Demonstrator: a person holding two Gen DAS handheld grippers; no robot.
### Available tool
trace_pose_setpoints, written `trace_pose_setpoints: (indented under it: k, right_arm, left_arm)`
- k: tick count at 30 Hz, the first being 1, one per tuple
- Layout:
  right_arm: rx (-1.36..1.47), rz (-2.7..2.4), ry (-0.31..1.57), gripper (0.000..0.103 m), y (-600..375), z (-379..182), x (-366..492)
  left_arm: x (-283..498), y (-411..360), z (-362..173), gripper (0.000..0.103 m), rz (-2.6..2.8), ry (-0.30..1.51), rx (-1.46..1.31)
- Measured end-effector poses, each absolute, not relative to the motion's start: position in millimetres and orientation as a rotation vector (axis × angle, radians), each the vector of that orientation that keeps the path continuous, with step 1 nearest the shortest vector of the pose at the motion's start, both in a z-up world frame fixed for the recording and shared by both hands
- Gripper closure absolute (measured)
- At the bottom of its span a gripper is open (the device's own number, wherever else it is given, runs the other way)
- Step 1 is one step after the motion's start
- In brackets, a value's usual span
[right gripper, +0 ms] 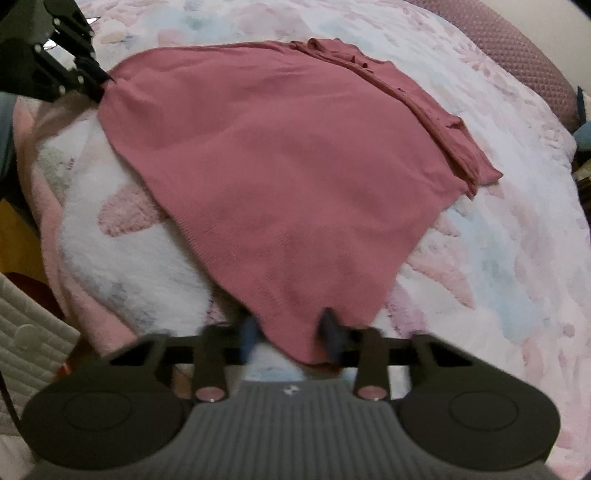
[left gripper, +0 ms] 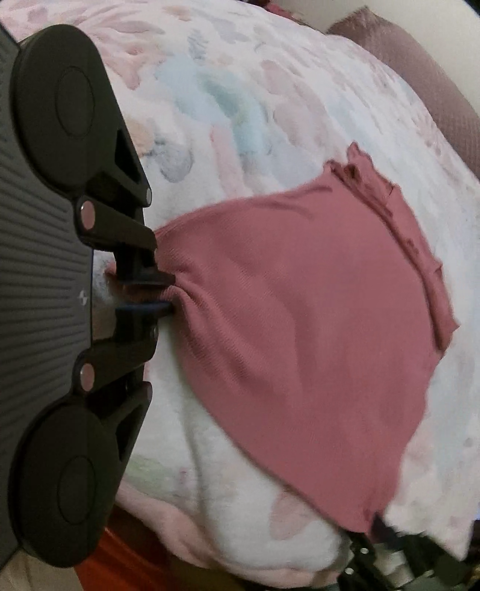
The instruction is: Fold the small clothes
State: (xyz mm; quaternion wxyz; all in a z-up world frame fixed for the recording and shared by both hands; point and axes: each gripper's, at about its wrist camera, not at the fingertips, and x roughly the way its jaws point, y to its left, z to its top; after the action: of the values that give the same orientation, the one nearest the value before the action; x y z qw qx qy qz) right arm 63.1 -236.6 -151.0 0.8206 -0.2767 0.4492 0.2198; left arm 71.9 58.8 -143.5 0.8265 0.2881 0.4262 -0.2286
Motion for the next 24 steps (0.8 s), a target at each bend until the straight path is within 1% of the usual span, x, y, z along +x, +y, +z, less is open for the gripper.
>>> trace_pose_setpoints:
  k: [3,7,13,17,24]
  right_arm:
    - [-0.478,0.448,0.942,0.095,-246.0,-136.1,66.3]
    - [-0.342,0.409,0.889,0.096,-259.9,-107.8,78.6]
    - [-0.299,0.38,0.793,0.096,-265.8,-62.2,105.3]
    - [-0.294,0.346,0.749,0.097,-273.7,-36.3,138.9]
    - [-0.358,0.274,0.7,0.097,-279.3,-4.1,215.3]
  left_arm:
    - [76.0,60.5,-128.3,0.096,-0.462,0.922,0.572]
    - [88.0,61.1,-99.7,0.096,-0.426,0.88,0.52]
    - [124.0,54.6,-52.7,0.096,-0.386,0.767,0.571]
    - [157.4,45.7,-27.3,0.096,-0.368,0.704,0.616]
    - [235.5,27.8,-5.4,0.096,-0.373,0.644,0.679]
